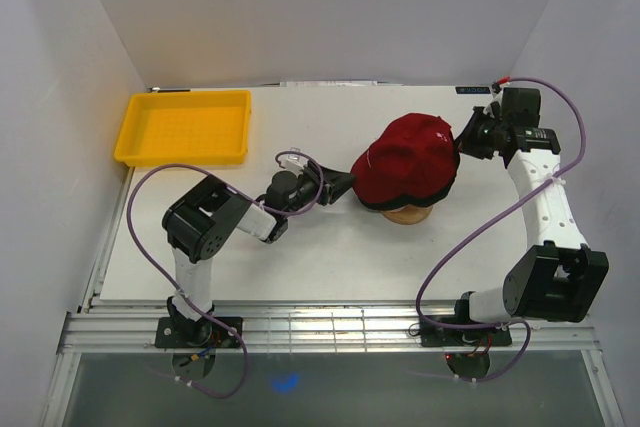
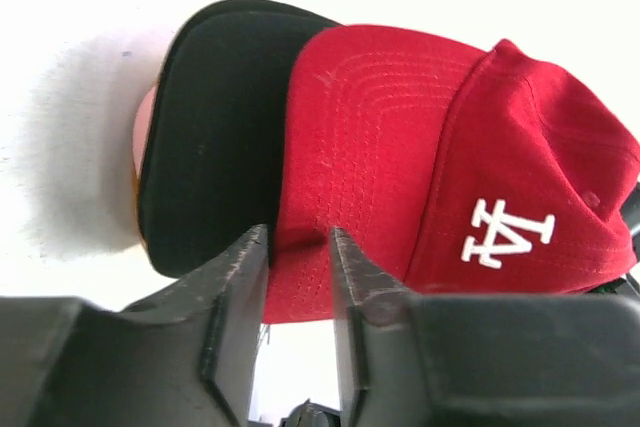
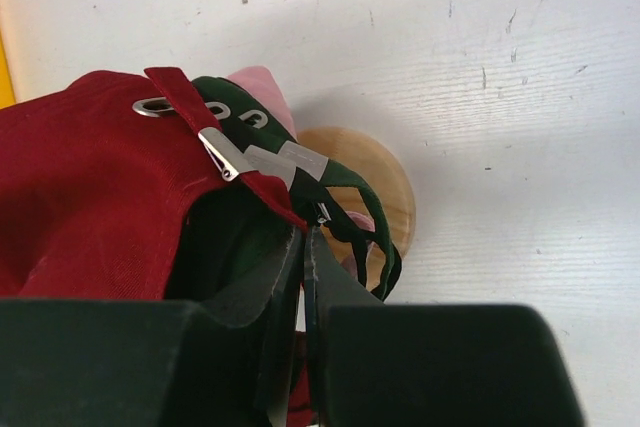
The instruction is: Stack the hats
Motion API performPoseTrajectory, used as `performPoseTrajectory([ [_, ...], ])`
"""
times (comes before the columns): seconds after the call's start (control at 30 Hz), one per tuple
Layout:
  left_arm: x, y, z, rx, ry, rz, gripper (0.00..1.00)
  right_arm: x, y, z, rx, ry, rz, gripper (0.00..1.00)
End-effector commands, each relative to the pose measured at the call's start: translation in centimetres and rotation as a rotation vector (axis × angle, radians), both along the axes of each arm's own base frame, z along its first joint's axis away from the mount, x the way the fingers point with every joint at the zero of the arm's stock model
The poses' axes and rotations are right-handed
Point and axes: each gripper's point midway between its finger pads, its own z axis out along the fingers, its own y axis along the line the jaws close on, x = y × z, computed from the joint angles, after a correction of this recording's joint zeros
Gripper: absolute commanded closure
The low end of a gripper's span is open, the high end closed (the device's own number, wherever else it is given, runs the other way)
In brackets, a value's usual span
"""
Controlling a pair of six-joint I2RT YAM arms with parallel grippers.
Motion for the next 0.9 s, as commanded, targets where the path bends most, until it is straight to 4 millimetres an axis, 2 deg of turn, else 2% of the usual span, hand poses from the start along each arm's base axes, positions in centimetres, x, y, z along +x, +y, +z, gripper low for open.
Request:
performPoseTrajectory([
  [0.0, -0.9, -0.8, 4.1, -0.065, -0.111, -0.041, 0.55, 0.2, 0.0, 0.9, -0.012, -0.051, 0.004, 0.92],
  [0.23, -1.0, -1.2, 4.3, -0.076, -0.135, -0.050, 0.46, 0.1, -0.1, 0.6, -0.017, -0.044, 0.000, 0.92],
  [0.4, -1.3, -1.5, 3.3, -0.093, -0.112, -0.053, 0.49, 0.2, 0.0, 0.3, -0.013, -0.041, 0.004, 0.92],
  [0.53, -1.4, -1.5, 3.0, -0.103, -0.103, -0.048, 0.60, 0.0, -0.1, -0.1, -0.016, -0.033, 0.003, 0.92],
  [0.77, -1.4, -1.6, 2.7, -0.105, -0.093, -0.043, 0.88, 0.0, -0.1, -0.5, -0.017, -0.029, 0.004, 0.92],
  [0.87, -1.5, -1.4, 2.4, -0.100, -0.082, -0.037, 0.95, 0.0, -0.1, -0.9, -0.017, -0.023, 0.005, 0.92],
])
